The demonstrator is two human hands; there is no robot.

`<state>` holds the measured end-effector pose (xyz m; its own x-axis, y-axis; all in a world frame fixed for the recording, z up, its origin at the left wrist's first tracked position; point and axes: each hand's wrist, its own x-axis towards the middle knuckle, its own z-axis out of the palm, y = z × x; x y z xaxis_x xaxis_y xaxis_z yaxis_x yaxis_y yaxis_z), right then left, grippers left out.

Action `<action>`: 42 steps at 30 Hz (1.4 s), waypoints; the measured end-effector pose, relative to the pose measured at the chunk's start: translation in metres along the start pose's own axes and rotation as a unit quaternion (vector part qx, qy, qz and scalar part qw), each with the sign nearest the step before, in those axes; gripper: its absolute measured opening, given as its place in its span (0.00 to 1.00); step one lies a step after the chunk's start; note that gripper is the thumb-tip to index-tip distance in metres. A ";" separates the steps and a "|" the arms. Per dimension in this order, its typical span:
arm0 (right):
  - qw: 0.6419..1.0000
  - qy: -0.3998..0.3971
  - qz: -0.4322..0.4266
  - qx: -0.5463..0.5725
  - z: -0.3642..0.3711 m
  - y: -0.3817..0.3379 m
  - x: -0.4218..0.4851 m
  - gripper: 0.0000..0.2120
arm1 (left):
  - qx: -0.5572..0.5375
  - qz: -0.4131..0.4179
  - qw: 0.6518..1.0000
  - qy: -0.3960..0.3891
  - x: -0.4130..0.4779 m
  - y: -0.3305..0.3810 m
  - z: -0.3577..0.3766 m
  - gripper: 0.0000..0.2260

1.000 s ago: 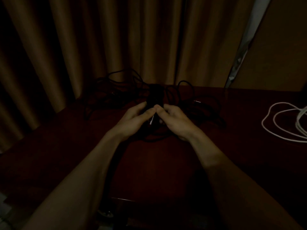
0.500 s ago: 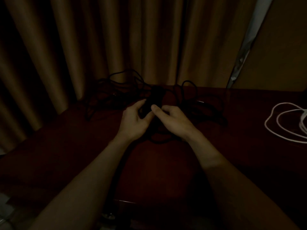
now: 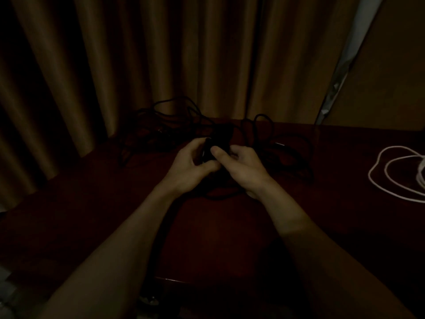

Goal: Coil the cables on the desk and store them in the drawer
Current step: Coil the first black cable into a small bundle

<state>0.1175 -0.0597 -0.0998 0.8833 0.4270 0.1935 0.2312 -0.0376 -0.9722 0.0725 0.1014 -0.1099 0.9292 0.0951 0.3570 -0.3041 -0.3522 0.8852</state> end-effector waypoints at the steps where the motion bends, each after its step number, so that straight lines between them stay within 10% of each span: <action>1: 1.000 -0.019 -0.005 0.008 -0.004 0.001 -0.001 0.14 | -0.020 -0.005 1.000 -0.019 0.001 0.001 -0.002 0.21; 7: 0.998 -0.049 0.011 -0.049 -0.013 0.002 0.002 0.11 | -0.050 0.026 0.998 -0.016 0.001 -0.004 0.001 0.19; 15: 0.968 0.051 0.023 -0.245 -0.004 0.000 0.004 0.28 | 0.168 0.095 0.979 0.069 -0.001 -0.006 0.006 0.22; 22: 0.999 0.009 0.028 -0.033 -0.001 -0.004 -0.002 0.16 | 0.297 0.155 0.936 0.109 0.001 -0.015 0.011 0.31; 30: 1.000 0.005 0.024 -0.010 -0.009 -0.003 0.001 0.19 | 0.013 0.005 1.000 0.002 0.001 -0.001 0.004 0.29; 42: 0.999 0.015 0.047 -0.019 -0.004 -0.002 0.001 0.18 | 0.128 0.115 0.985 0.016 -0.003 -0.003 0.012 0.24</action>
<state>0.1194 -0.0632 -0.0973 0.9134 0.3930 0.1063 0.1621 -0.1114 -0.9805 0.0733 0.0906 -0.1170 0.8336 0.0141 0.5521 -0.4386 -0.5906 0.6774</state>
